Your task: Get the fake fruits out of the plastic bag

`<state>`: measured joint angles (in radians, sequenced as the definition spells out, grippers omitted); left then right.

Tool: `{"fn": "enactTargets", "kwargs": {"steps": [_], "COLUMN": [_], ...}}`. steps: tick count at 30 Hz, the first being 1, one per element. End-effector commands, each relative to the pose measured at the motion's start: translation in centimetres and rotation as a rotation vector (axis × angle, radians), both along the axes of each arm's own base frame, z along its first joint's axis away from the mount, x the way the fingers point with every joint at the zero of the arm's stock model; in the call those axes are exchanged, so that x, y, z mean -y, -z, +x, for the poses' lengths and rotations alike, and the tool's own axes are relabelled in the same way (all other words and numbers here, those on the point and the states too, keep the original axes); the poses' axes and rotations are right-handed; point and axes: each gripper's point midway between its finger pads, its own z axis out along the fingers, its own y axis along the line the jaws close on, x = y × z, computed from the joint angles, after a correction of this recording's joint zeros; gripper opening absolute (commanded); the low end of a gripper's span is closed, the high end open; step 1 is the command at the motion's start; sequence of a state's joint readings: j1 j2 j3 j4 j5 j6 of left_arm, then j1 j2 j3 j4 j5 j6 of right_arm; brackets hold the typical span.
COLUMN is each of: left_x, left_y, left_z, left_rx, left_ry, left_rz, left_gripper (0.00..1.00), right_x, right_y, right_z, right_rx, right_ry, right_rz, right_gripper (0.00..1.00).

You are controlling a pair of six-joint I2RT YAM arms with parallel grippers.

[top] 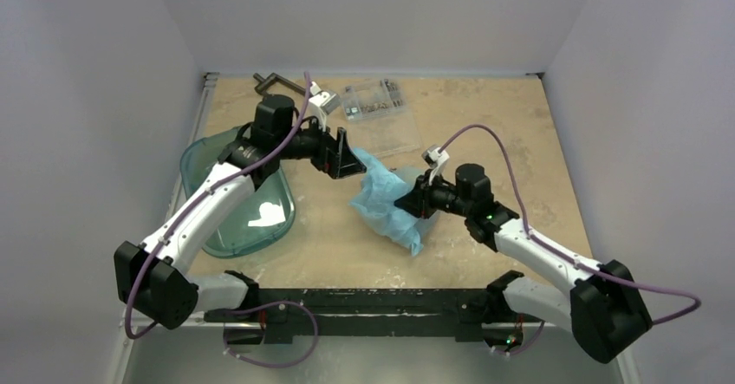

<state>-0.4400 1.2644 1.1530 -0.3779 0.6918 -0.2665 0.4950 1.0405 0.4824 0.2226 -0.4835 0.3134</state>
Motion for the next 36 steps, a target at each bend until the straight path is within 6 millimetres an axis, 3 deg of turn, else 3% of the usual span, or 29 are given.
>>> {"fn": "enactTargets", "kwargs": {"steps": [1, 4, 8, 11, 15, 18, 22, 25, 28, 31, 34, 36], "left_x": [0.9, 0.9, 0.8, 0.5, 0.6, 0.7, 0.6, 0.0, -0.6, -1.8, -2.0, -2.3], "left_y": [-0.6, 0.0, 0.7, 1.4, 2.4, 2.7, 2.2, 1.2, 1.0, 2.6, 4.0, 5.4], "left_z": [-0.1, 0.0, 0.4, 0.8, 1.0, 1.0, 0.6, -0.1, -3.0, -5.3, -7.3, -8.2], "left_rx": [0.018, 0.006, -0.004, -0.018, -0.069, -0.086, -0.069, -0.053, -0.139, -0.227, -0.279, -0.286], "left_ry": [0.048, 0.047, 0.026, 0.003, 0.010, 0.023, 0.028, 0.003, 0.000, -0.074, -0.097, -0.129], "left_rz": [0.015, 0.042, 0.072, 0.106, 0.149, 0.153, 0.150, 0.151, 0.107, 0.090, 0.080, 0.129], "left_gripper": [0.93, 0.95, 0.95, 0.92, 0.91, 0.91, 0.86, 0.83, 0.83, 0.87, 0.88, 0.87], "right_x": [-2.5, -2.7, -3.1, -3.4, -5.4, -7.3, -8.7, -9.6, -9.8, -9.7, -10.3, -11.0], "right_y": [-1.7, -1.3, -1.4, -1.8, -2.4, -2.0, 1.2, 0.5, -1.0, -1.3, -1.2, -1.1], "right_z": [-1.5, -2.5, -4.5, -6.5, -10.0, -11.4, -10.6, -10.8, -11.2, -10.8, -10.5, -10.0], "right_rx": [0.061, 0.025, -0.036, -0.084, -0.167, -0.202, -0.219, -0.207, -0.167, -0.136, -0.130, -0.123], "right_ry": [-0.131, -0.139, -0.184, -0.249, -0.379, -0.383, -0.246, -0.275, -0.311, -0.301, -0.296, -0.288], "right_rz": [0.029, 0.010, 0.007, 0.034, 0.114, 0.159, 0.029, 0.046, 0.073, 0.073, 0.094, 0.108], "right_gripper": [0.22, 0.46, 0.71, 0.77, 0.81, 0.81, 0.75, 0.69, 0.64, 0.55, 0.34, 0.29]}}
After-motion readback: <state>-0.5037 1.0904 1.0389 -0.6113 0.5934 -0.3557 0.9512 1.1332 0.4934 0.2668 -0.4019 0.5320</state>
